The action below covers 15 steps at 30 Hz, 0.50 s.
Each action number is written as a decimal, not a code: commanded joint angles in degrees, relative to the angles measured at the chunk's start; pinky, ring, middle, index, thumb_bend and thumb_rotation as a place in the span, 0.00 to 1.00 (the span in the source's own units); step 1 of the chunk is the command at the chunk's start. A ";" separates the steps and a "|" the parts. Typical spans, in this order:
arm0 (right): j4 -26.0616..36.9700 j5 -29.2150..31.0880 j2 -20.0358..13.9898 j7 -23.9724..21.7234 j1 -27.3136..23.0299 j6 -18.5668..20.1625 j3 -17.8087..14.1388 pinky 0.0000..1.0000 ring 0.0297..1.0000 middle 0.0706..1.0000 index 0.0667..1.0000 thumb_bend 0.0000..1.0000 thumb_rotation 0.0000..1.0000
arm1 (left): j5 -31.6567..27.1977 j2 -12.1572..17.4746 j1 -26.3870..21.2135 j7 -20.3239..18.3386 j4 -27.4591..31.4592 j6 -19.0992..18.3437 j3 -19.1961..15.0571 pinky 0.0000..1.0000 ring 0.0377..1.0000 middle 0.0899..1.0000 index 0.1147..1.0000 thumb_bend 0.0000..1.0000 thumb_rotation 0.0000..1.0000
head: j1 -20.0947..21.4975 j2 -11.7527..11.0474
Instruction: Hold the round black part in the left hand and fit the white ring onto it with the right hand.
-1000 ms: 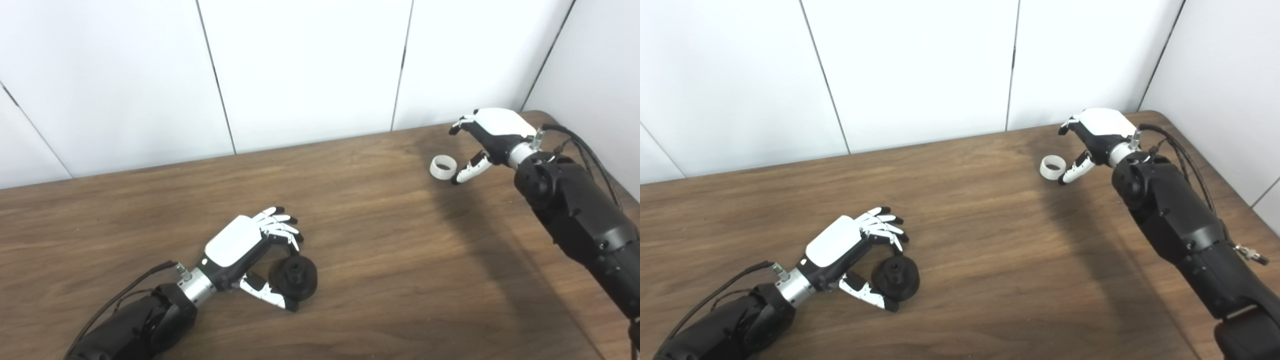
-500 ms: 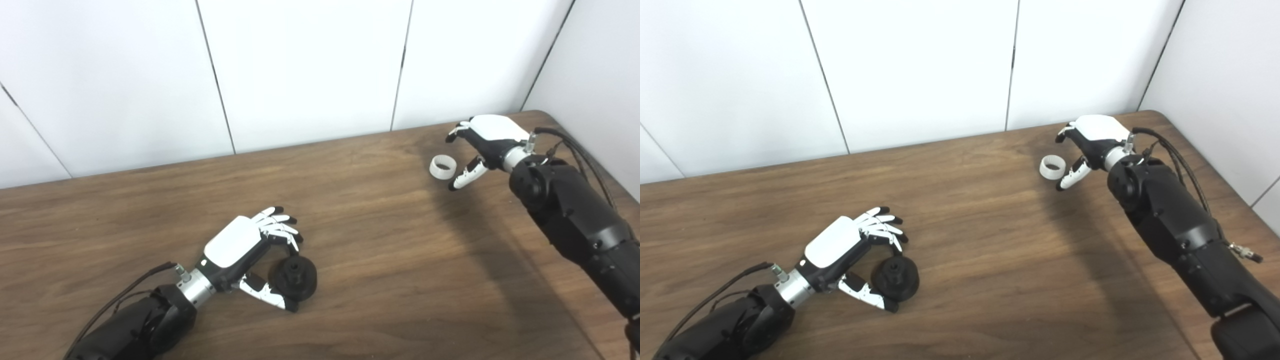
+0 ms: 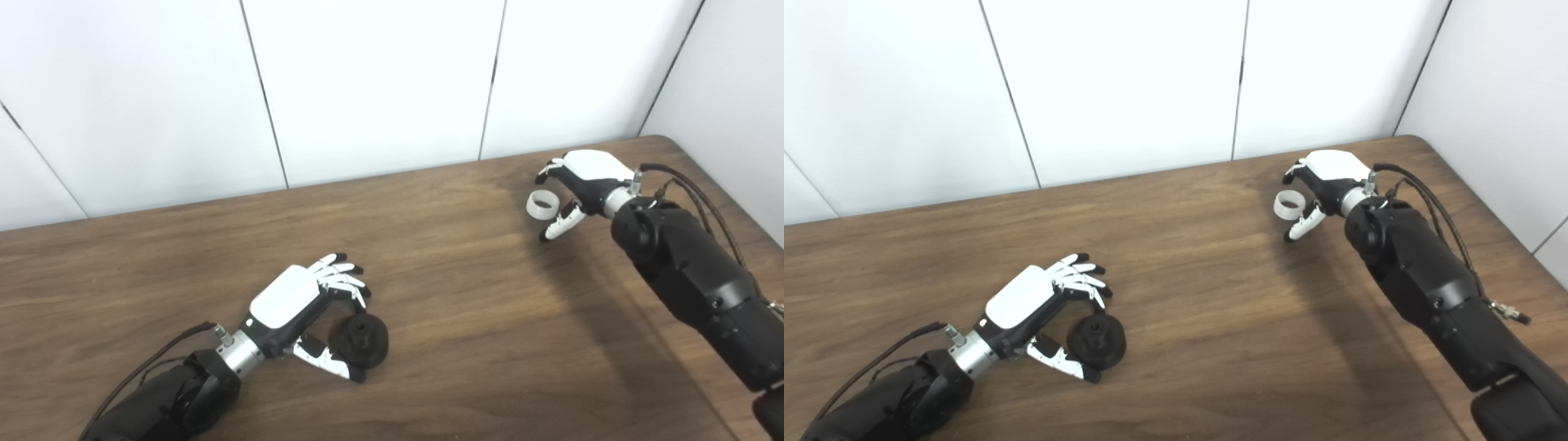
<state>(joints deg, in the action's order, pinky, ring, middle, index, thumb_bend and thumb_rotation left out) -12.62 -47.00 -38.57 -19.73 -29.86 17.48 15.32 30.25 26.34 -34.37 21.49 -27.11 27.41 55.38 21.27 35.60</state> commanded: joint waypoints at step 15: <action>-0.62 -0.70 -0.30 0.45 -3.30 0.03 0.38 1.00 1.00 0.95 0.78 0.75 0.28 | 2.27 1.96 1.86 -3.52 2.03 -0.49 0.11 0.95 0.85 0.69 0.42 0.52 0.05 | 0.71 0.39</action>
<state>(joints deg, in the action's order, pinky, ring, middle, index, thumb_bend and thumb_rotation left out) -13.87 -47.11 -38.29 -19.71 -30.66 17.55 15.90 30.41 26.77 -33.12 20.54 -25.36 26.96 54.24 21.97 35.95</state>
